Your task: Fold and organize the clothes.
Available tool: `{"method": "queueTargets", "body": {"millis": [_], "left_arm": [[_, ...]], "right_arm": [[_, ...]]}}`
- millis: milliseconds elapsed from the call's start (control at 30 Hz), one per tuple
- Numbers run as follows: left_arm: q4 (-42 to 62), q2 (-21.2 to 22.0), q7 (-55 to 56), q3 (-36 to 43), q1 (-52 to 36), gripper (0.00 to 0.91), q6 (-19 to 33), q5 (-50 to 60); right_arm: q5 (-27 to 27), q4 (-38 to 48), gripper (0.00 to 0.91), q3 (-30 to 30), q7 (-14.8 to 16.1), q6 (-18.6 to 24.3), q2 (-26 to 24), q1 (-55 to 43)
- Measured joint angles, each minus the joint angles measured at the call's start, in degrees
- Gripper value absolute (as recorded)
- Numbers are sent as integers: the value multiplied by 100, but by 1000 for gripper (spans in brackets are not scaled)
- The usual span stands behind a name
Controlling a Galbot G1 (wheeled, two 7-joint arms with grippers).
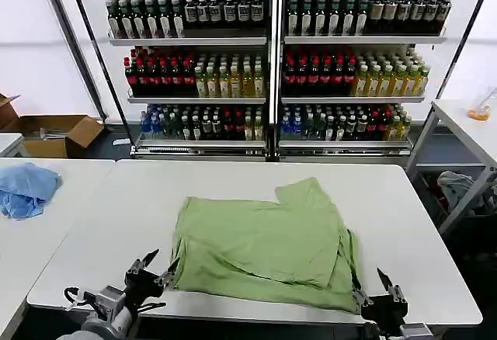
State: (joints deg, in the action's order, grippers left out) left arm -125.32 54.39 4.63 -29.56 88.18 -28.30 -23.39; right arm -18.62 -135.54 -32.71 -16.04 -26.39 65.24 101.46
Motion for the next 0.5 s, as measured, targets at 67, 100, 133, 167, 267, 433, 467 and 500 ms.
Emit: {"method": "queueTargets", "body": {"millis": [67,100,133,167,267,433,467,500], "left_arm": [[113,-9,69,42,-198,907,9,-179],[197,-12,90,84,-331,907,7,-281],[286,-23,112,129,-462,907,3,-362],[382,-28,134,179,-600,907,-6,-429],[745,-34,195,402,-1099,907,-51,-594],[1462,13,266,886,-1998,907,-159,-742],[1600,26,273,988,-2168,907,-179,-751],[1762,43,287,1097,-2361,907,-204,-753]], "right_arm": [[-174,112,907,33,-56,-61,-100,-233],[-269,185,907,71,-86,-93,-155,-392],[-355,269,907,122,-117,-125,-201,-551],[-448,371,907,187,-148,-164,-236,-726],[-730,754,907,447,-247,-286,-306,-1336],[-1085,1517,907,973,-383,-433,-351,-2448],[-1139,1665,907,1075,-411,-453,-350,-2669],[-1199,1836,907,1195,-430,-474,-342,-2929]]}}
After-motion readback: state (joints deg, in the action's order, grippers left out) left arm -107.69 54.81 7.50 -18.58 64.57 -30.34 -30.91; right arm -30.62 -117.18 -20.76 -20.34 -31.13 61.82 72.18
